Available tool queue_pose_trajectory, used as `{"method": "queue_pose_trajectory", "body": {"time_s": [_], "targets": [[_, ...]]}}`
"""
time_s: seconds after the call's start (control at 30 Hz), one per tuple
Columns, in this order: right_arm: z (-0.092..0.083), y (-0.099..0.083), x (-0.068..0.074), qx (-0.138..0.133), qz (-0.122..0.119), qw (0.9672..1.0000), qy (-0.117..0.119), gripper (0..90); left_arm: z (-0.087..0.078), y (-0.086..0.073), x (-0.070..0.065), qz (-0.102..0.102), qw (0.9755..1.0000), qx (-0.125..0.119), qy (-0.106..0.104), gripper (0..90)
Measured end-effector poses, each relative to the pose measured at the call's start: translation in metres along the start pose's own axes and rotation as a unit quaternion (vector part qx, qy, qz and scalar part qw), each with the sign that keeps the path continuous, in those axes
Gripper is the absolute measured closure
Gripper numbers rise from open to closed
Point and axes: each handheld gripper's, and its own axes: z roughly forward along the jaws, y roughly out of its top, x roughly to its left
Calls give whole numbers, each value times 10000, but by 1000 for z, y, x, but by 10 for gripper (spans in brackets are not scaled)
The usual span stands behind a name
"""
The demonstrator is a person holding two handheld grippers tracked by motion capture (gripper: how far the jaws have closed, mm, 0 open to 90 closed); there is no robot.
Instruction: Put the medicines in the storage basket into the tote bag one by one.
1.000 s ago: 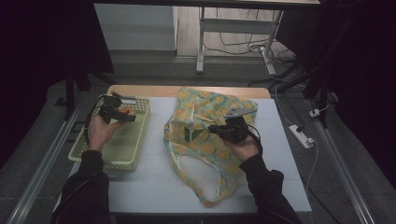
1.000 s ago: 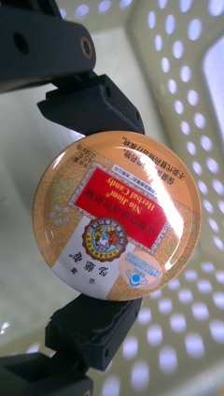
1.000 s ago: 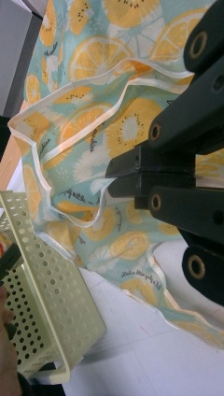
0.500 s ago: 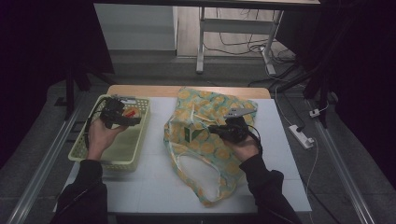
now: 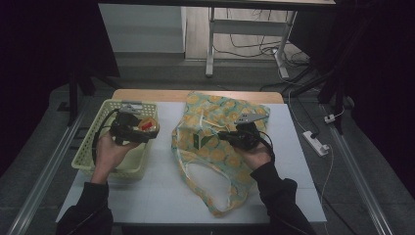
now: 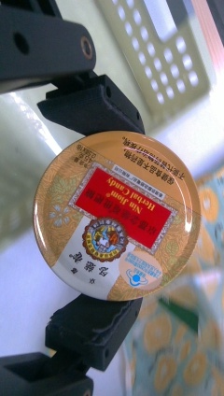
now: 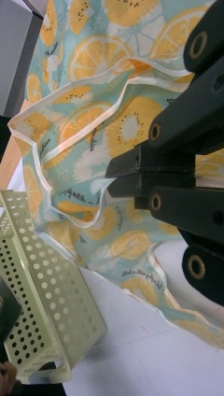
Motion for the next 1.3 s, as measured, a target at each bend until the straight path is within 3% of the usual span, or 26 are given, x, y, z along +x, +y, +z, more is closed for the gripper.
{"method": "queue_pose_trajectory", "body": {"time_s": [0.27,0.53,0.73,0.97,1.3], "targets": [[-1,0,0,-3,-3,10000,-1,893,7,4,-41,460,9983,13,-360,206],[-1,0,1,-6,-9,10000,2,893,30,10,-83,870,9927,151,-825,206],[-1,0,1,10,-16,10000,5,893,51,12,-106,1107,9886,283,-983,206],[0,0,1,15,-18,10000,14,893,77,17,-120,1177,9868,342,-1054,206],[2,-1,1,52,-29,10000,29,893,114,29,-130,1195,9857,391,-1124,206]]}}
